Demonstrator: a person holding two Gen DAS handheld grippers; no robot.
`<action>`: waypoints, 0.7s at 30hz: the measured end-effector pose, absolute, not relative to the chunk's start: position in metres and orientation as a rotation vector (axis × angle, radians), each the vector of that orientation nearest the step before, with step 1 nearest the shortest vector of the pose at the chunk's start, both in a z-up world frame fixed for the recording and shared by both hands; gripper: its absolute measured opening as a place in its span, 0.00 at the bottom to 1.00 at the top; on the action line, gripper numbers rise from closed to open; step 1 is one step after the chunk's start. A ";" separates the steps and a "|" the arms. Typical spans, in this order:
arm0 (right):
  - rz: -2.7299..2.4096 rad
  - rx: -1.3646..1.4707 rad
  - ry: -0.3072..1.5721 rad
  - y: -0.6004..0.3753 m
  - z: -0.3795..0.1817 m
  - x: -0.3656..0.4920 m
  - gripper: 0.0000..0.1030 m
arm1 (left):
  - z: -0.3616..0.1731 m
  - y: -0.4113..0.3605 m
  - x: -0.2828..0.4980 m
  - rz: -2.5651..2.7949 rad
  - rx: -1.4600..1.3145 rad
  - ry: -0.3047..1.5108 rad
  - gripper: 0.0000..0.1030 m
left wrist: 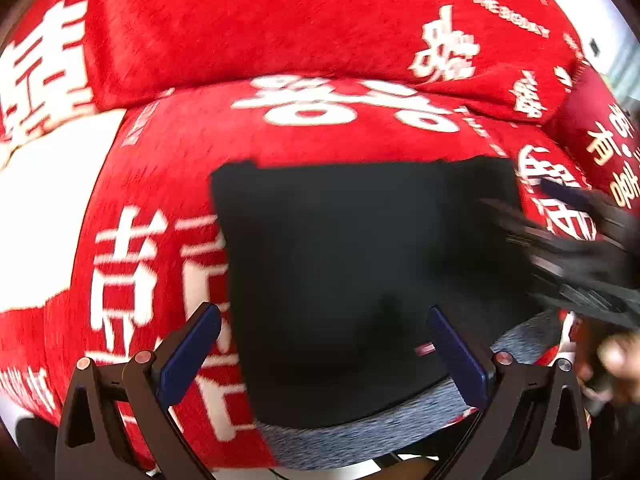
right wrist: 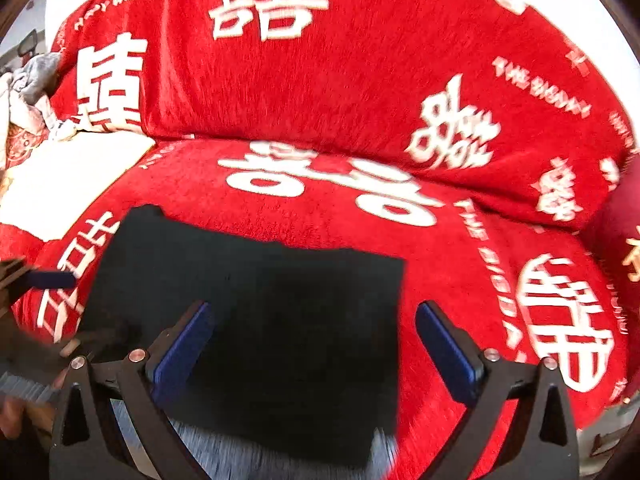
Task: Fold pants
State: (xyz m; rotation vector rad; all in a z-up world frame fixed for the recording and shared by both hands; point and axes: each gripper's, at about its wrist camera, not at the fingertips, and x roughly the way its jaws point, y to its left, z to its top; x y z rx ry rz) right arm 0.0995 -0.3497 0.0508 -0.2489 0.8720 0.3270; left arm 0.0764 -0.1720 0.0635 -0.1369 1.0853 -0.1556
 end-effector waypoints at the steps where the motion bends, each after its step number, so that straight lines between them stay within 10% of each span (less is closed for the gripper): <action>1: 0.350 -0.206 0.920 -0.351 0.041 0.113 0.99 | 0.065 -0.176 0.079 -0.169 -0.130 1.085 1.00; 21: 0.282 -0.062 1.033 -0.402 0.011 0.067 1.00 | 0.042 -0.173 0.096 -0.043 -0.108 1.154 1.00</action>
